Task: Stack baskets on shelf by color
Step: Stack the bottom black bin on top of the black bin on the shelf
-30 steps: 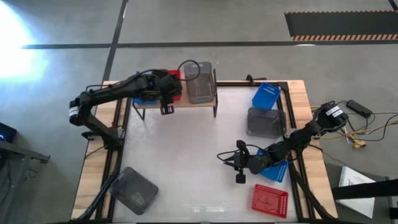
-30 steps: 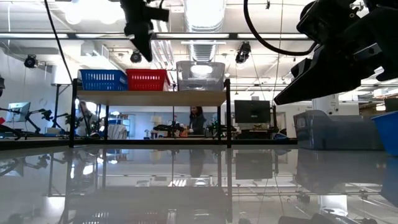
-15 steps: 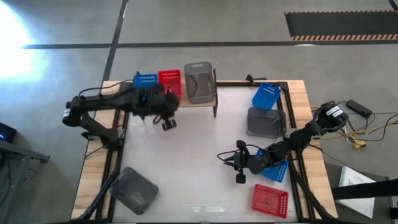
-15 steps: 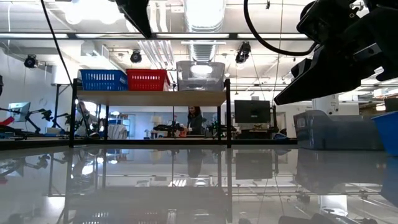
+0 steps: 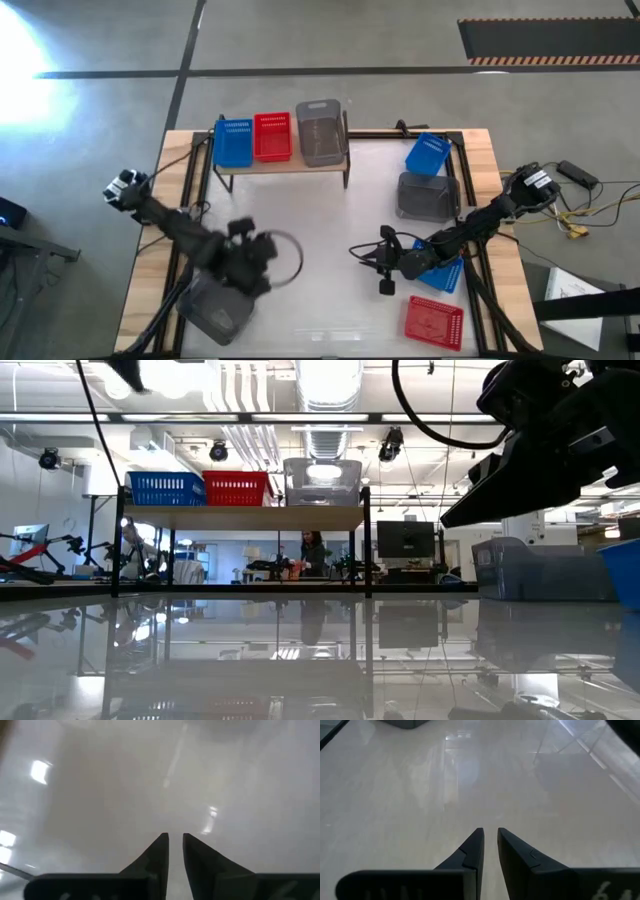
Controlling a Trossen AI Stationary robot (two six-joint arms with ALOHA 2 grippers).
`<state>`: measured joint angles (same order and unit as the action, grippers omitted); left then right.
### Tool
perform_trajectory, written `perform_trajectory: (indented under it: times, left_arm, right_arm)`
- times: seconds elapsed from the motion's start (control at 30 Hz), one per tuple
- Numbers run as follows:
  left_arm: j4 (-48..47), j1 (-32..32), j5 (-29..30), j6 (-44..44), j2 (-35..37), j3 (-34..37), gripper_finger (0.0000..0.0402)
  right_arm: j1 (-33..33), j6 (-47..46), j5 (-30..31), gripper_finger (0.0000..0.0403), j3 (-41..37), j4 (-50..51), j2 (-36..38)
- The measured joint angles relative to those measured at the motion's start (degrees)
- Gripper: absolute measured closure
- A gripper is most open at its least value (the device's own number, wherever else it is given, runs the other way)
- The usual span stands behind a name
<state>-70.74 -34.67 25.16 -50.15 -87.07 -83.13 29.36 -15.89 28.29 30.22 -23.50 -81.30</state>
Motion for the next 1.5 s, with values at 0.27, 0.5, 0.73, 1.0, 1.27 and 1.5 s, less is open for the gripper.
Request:
perform_trajectory:
  times: [0.27,0.5,0.73,1.0,1.27,1.5]
  left_arm:
    - [0.9,-11.2,-6.9,-36.6,-5.3,0.3,0.0375]
    - [2.6,-14.1,-18.3,-52.3,-9.4,0.4,0.0294]
    - [10.0,-14.6,-21.7,-59.4,-12.4,0.7,0.0175]
    - [9.0,-14.4,-27.9,-62.0,-18.2,1.2,0.0183]
    - [8.9,-12.0,-28.0,-54.5,-19.5,1.2,0.0335]
    - [15.6,-6.2,-27.3,-32.8,-19.9,1.0,0.0392]
  right_arm:
    - [0.0,4.4,0.3,0.0355,0.0,-4.7,0.0]
    - [0.0,6.8,0.3,0.0355,0.0,-6.0,0.0]
    - [0.0,8.1,0.3,0.0355,0.0,-5.9,0.0]
    - [0.0,8.4,0.3,0.0355,0.0,-5.9,0.0]
    - [0.0,8.4,0.3,0.0355,0.0,-6.0,0.0]
    - [0.0,8.4,0.3,0.0355,0.0,-6.0,0.0]
